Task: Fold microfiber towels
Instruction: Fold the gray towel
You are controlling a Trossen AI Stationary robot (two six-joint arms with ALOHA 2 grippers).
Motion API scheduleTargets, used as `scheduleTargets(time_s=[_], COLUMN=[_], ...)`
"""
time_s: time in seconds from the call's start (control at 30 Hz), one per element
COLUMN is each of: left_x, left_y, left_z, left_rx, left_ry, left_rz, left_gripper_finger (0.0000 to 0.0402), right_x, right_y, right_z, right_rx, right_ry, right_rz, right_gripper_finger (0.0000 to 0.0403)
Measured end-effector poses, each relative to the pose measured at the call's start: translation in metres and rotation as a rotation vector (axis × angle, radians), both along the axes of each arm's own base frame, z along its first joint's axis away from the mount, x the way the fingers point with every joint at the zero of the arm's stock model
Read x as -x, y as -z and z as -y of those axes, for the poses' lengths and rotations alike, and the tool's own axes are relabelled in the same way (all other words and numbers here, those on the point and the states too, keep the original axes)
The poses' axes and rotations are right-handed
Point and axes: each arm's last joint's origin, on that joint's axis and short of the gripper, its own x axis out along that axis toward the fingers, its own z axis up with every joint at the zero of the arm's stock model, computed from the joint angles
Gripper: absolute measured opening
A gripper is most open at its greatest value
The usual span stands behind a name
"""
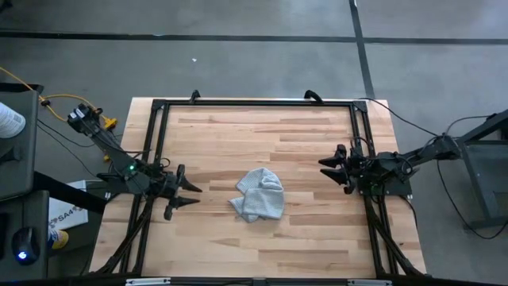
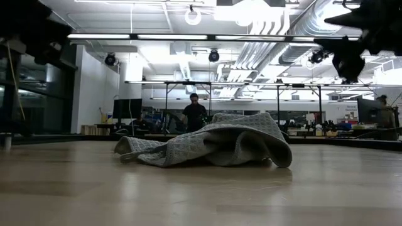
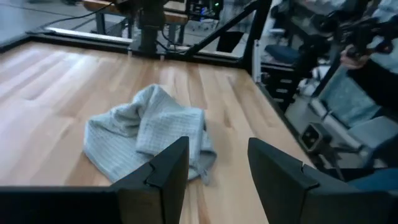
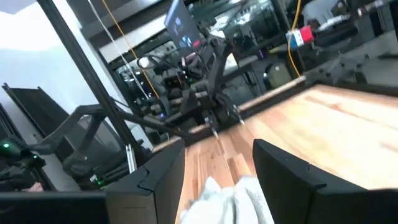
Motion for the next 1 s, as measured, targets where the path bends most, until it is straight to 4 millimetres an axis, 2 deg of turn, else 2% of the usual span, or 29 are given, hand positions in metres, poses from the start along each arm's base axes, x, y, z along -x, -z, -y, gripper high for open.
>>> scheduleTargets(time_s=[0.1, 0.2, 0.37, 0.43, 0.63, 0.87, 1.0], left_x=[-0.016, -0.035, -0.064, -0.073, -0.085, -0.083, -0.079], left_y=[-0.013, -0.020, -0.010, -0.005, 0.003, 0.009, 0.018], left_z=[0.004, 0.007, 0.006, 0.006, 0.011, 0.012, 0.010], left_rx=[-0.067, -0.124, -0.165, -0.164, -0.134, -0.102, -0.092], left_ry=[-0.007, 0.002, -0.005, 0.008, 0.091, 0.146, 0.129], left_rz=[-0.018, -0.062, -0.166, -0.188, -0.196, -0.269, -0.375], left_gripper_finger=[0.0166, 0.0166, 0.0166, 0.0166, 0.0166, 0.0166, 0.0166], right_x=[-0.006, -0.016, -0.043, -0.058, -0.112, -0.179, -0.204], right_y=[-0.010, -0.028, -0.052, -0.055, -0.050, -0.028, -0.020], right_z=[-0.002, -0.006, -0.016, -0.020, -0.038, -0.063, -0.075], right_rx=[0.054, 0.108, 0.185, 0.205, 0.255, 0.288, 0.298], right_ry=[0.004, -0.007, -0.053, -0.058, -0.080, -0.185, -0.217], right_rz=[-0.038, -0.053, -0.148, -0.227, -0.439, -0.621, -0.720], right_gripper_finger=[0.0183, 0.0183, 0.0183, 0.0183, 0.0183, 0.0183, 0.0183])
